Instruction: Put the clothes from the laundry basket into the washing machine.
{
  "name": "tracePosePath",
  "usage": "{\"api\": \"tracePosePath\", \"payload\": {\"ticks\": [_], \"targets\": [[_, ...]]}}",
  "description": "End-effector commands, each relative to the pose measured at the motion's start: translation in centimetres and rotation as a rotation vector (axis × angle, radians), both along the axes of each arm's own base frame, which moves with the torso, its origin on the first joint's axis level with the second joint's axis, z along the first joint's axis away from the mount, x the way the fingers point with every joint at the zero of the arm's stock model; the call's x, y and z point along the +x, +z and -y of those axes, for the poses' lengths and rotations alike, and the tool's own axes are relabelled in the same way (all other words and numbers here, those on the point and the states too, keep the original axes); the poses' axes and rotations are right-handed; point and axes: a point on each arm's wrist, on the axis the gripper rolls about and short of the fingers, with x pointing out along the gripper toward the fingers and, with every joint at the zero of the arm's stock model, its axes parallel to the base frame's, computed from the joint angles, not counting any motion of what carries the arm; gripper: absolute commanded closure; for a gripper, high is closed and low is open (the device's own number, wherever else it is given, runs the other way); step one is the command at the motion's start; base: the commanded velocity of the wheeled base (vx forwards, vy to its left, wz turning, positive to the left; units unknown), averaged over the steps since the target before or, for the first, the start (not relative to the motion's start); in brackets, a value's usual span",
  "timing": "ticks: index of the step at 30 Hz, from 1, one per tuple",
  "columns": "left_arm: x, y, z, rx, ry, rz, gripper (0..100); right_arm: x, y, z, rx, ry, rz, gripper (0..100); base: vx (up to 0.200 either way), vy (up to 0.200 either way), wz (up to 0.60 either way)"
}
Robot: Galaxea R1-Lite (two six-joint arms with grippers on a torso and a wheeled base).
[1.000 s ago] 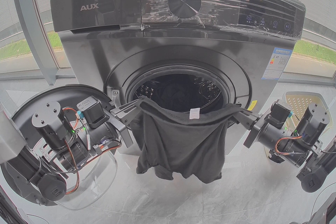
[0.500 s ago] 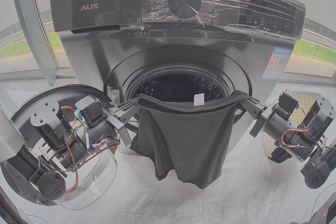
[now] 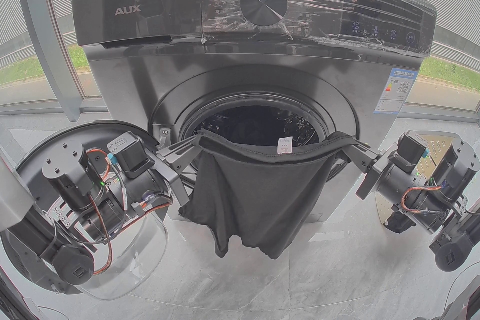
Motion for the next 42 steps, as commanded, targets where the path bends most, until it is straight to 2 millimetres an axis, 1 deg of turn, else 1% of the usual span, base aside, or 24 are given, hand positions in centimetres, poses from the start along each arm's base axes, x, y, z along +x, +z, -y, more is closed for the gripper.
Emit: {"api": "tracePosePath", "payload": {"ticks": [1,8,42], "targets": [[0.04,0.12,0.03,-0.004,0.001,0.004,100,-0.05,0.04,-0.03,0.001,0.003,0.002,100,0.0,0.0,0.0],[0.04,0.12,0.03,-0.004,0.001,0.004,100,-0.29,0.32,-0.02,0.007,0.006,0.011,100,0.0,0.0,0.0],[0.02,0.12,0.07,-0.003,-0.001,0.005,100,-0.34,0.07,-0.08,0.002,0.011,0.001,100,0.0,0.0,0.0]]}}
